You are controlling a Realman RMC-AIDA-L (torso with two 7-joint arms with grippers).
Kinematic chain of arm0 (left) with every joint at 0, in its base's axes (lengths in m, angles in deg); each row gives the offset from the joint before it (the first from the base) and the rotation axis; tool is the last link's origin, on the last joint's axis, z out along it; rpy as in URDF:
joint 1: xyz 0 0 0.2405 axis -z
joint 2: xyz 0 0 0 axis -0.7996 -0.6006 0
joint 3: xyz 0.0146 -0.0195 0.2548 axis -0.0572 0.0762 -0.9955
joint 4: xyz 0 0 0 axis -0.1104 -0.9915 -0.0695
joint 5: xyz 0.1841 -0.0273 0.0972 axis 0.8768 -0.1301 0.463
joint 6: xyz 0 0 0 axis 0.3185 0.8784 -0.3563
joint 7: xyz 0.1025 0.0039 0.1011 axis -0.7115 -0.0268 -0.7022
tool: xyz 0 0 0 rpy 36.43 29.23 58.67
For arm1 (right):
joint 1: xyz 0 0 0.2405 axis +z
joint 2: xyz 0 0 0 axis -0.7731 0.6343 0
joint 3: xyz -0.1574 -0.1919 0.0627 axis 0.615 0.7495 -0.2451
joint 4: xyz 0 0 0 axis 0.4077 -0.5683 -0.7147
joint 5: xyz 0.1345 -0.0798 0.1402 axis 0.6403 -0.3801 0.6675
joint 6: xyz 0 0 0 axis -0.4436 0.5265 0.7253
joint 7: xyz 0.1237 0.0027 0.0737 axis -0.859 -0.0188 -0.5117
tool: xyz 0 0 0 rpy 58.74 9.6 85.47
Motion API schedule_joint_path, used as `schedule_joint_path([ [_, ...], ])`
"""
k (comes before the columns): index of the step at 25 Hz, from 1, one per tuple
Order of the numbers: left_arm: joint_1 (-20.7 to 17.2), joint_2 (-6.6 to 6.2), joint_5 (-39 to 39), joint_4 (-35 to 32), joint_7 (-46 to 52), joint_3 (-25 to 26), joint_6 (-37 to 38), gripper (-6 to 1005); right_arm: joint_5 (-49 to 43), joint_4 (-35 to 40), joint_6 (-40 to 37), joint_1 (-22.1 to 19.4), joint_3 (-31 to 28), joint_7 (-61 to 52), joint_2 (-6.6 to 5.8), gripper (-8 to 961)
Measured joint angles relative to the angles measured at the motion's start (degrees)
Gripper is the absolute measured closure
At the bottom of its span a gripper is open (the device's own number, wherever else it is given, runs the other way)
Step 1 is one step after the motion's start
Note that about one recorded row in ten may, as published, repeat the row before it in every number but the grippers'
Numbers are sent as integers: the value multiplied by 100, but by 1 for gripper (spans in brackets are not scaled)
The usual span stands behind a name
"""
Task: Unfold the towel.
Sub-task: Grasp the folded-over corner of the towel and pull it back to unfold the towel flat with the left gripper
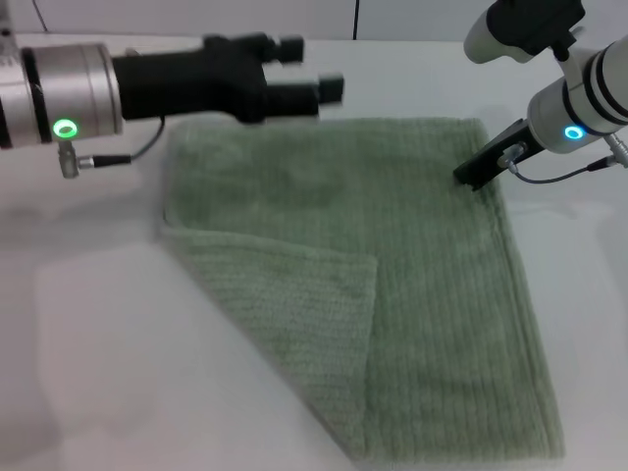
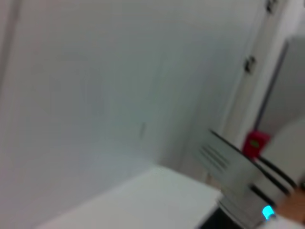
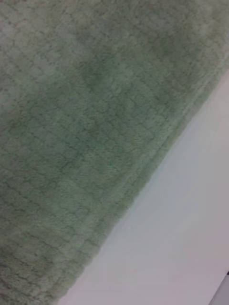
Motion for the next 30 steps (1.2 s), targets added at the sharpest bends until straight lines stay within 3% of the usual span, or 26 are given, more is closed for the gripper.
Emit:
schedule_joint_path([
  [7,52,34,394,-73,-50,-137,356,152,0,0,2,-4,4,-1,-5,954],
  [20,58,60,691,-145,-67,-759,228,153,-12,-50,2,-6,6,0,-5,954],
  [26,62,82,771,-148,-66,-1132,-87,154,-17,-62,1,1,6,0,-5,954],
  [28,62,86,779,-115,-38,-1558,-450,154,-17,-62,0,2,6,-1,-5,954],
  [30,57,90,780,-110,-33,-1669,-549,154,-17,-62,0,4,2,0,-5,954],
])
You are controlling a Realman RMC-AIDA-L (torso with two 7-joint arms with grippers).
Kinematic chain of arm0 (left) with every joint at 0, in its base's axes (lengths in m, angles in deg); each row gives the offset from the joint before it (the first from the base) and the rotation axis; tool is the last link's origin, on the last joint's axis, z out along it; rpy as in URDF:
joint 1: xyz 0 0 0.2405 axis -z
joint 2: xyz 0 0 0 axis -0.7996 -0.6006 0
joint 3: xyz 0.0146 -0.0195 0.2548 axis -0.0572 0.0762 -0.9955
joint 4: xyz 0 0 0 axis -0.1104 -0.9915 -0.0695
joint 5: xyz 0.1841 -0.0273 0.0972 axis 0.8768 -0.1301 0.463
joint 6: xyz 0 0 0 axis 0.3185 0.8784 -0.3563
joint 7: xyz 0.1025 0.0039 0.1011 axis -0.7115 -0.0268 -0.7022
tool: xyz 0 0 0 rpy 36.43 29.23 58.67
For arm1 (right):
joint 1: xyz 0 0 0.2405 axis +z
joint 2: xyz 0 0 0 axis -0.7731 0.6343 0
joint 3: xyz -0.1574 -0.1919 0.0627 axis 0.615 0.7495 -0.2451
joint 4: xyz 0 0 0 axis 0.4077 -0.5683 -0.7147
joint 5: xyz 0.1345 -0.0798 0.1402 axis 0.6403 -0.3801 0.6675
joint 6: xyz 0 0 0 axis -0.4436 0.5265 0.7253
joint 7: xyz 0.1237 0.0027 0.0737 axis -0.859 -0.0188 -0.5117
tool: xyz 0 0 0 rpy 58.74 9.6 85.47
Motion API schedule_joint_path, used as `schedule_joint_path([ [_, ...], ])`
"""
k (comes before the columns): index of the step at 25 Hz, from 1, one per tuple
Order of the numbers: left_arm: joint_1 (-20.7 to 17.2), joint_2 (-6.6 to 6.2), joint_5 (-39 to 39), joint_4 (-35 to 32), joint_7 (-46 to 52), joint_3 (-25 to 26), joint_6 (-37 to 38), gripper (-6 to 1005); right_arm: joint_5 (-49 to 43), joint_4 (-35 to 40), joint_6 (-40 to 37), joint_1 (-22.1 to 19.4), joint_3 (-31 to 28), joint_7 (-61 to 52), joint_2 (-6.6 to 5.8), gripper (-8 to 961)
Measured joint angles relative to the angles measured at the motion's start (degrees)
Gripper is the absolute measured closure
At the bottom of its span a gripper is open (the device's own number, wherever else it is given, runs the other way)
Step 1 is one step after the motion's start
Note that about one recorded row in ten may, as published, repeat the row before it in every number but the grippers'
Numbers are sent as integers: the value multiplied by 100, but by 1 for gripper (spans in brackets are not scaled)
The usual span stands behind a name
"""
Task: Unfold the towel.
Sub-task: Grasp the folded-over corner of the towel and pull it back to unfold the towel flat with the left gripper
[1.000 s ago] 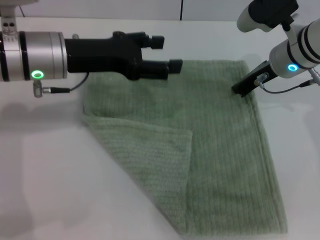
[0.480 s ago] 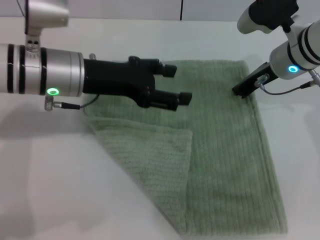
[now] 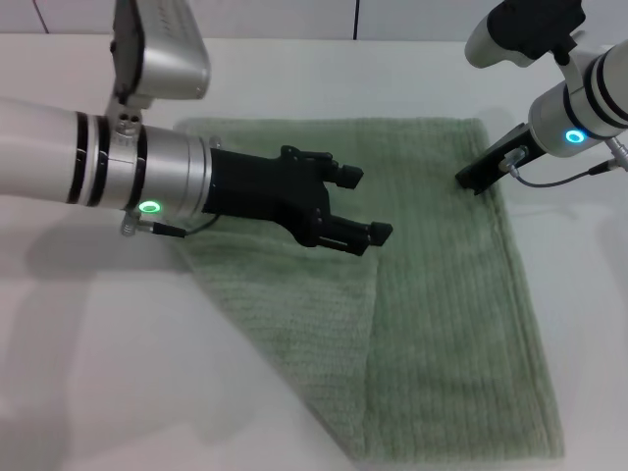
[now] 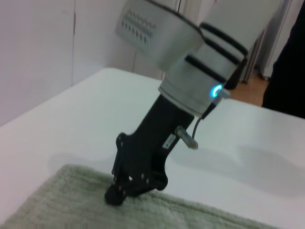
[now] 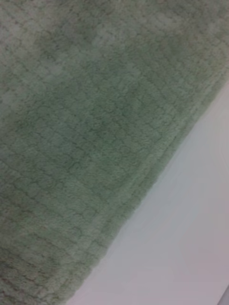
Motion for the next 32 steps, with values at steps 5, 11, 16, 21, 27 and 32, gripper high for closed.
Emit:
schedule_joint_path([
  [5,-10,10,4,24,21,-261,-206,155,0,0,0,8,-3,0,0,953],
  [11,-4,11,4,30,47,-495,-371,155,0,0,0,10,-1,0,0,953],
  [16,21,13,162,32,161,-848,-739,156,2,0,0,10,-2,0,0,953],
  [21,81,20,334,32,324,-1140,-963,156,9,0,0,10,-3,0,0,953],
  [27,86,35,375,32,394,-1307,-1217,157,21,0,0,10,11,0,0,953],
  [32,84,39,382,34,468,-1596,-1463,158,25,0,0,10,17,0,0,953],
])
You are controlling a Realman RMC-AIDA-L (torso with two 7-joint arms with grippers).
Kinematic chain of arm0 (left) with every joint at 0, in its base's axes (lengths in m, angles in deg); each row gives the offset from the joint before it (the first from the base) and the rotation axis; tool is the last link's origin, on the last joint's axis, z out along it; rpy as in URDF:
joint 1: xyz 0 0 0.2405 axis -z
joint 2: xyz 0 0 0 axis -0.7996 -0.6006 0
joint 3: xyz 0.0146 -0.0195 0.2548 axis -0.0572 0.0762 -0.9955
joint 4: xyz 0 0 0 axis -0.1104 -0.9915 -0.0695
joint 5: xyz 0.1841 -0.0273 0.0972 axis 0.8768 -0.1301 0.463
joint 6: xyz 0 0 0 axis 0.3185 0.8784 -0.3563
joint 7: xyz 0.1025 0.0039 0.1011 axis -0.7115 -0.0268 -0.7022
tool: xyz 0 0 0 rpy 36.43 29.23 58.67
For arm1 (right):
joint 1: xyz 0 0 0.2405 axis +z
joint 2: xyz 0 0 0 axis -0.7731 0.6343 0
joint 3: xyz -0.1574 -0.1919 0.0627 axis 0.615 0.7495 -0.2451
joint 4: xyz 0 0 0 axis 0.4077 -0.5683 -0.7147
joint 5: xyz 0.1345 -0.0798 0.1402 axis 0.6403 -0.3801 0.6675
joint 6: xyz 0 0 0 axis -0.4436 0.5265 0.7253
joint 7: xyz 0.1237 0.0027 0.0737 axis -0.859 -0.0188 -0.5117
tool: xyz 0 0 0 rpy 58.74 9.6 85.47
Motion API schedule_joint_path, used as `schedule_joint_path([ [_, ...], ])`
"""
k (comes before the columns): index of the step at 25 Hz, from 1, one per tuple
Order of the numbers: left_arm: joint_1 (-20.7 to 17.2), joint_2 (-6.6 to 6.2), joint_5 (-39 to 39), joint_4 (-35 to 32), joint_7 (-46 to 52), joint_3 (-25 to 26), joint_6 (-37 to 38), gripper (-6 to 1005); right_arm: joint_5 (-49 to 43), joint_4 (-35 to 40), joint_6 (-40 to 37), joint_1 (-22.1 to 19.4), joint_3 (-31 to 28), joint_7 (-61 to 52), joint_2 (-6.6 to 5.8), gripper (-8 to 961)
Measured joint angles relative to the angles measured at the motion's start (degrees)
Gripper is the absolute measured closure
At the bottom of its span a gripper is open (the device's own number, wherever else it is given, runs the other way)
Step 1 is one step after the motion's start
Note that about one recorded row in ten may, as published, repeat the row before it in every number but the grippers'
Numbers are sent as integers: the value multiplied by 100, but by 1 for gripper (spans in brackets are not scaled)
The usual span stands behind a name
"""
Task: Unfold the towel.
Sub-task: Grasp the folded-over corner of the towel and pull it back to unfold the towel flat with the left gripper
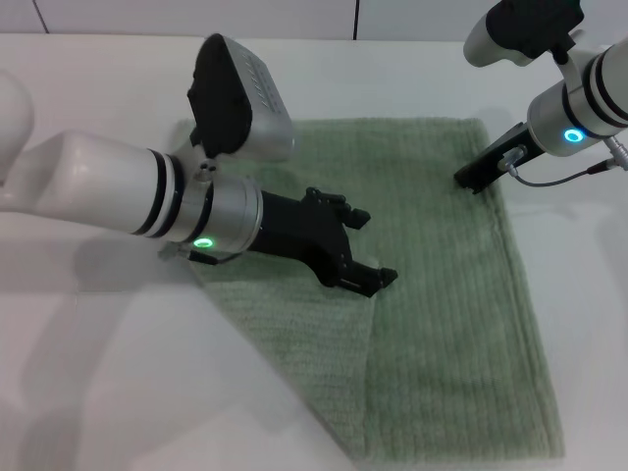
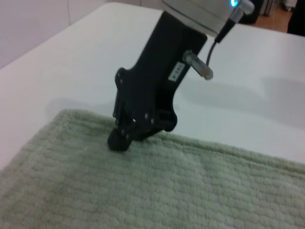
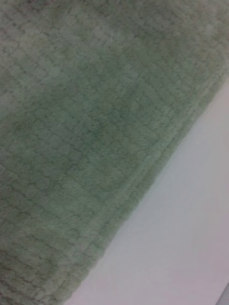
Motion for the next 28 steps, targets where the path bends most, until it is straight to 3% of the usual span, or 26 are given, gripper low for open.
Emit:
schedule_joint_path([
  [28,157,8,212,218,178,-283,-214,161,3,0,-4,17,9,0,18,953],
])
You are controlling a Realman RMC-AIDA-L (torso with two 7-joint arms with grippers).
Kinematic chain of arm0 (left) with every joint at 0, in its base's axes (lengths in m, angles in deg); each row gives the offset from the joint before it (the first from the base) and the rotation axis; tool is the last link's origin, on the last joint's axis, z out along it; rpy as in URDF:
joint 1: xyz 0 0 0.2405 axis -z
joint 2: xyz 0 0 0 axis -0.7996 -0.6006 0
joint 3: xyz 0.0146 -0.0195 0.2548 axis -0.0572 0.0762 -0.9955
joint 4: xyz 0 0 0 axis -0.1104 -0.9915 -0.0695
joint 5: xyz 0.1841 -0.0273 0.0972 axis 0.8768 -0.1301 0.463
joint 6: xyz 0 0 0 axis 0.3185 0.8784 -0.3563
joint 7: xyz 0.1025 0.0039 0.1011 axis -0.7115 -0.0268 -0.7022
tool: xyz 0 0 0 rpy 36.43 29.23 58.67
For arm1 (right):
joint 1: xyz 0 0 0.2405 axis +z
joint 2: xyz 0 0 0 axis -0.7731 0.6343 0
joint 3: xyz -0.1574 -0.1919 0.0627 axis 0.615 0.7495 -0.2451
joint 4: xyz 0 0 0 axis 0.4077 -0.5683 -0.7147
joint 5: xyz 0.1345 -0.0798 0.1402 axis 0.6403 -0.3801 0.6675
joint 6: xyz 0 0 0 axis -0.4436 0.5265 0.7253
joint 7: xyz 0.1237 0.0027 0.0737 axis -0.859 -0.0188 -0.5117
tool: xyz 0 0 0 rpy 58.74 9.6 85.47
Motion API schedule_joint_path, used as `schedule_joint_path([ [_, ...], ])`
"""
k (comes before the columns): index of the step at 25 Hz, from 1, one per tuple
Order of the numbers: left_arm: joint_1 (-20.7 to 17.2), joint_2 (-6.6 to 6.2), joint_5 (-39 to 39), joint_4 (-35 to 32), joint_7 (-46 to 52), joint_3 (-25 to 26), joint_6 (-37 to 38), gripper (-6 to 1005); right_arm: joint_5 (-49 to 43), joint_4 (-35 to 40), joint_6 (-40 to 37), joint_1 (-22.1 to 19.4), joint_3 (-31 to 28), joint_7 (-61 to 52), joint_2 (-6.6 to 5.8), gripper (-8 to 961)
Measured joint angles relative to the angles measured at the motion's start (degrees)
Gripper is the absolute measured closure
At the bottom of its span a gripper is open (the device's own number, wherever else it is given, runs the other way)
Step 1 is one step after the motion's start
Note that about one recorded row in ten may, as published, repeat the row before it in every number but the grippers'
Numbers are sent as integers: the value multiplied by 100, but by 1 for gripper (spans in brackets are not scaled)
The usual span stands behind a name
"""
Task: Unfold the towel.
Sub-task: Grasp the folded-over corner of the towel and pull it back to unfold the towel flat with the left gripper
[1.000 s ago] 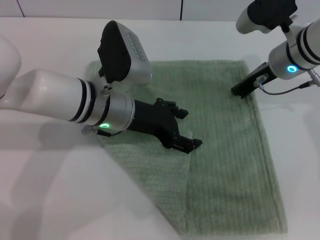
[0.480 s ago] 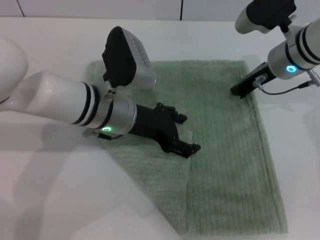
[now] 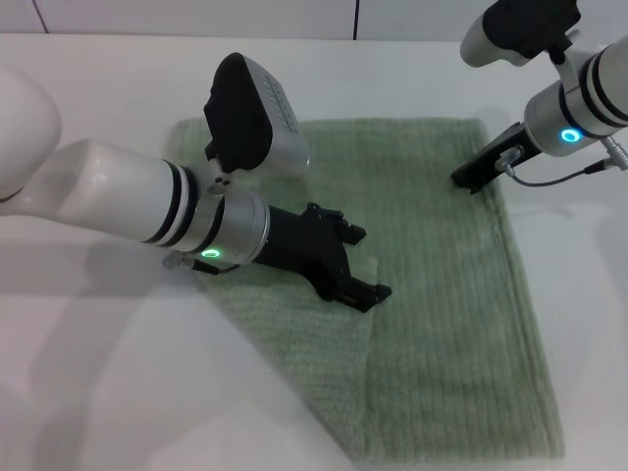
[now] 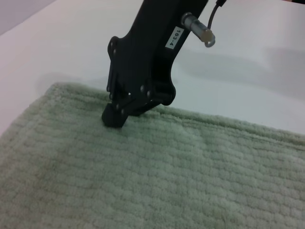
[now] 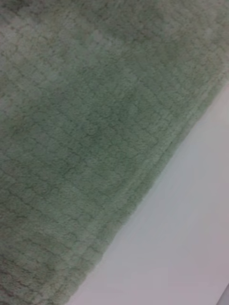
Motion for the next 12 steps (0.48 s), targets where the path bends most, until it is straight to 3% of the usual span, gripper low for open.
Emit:
schedule_joint_path([
  [12,34,8,0,-17,-4,-139,-15,162,-1,0,-4,0,-17,0,0,953],
])
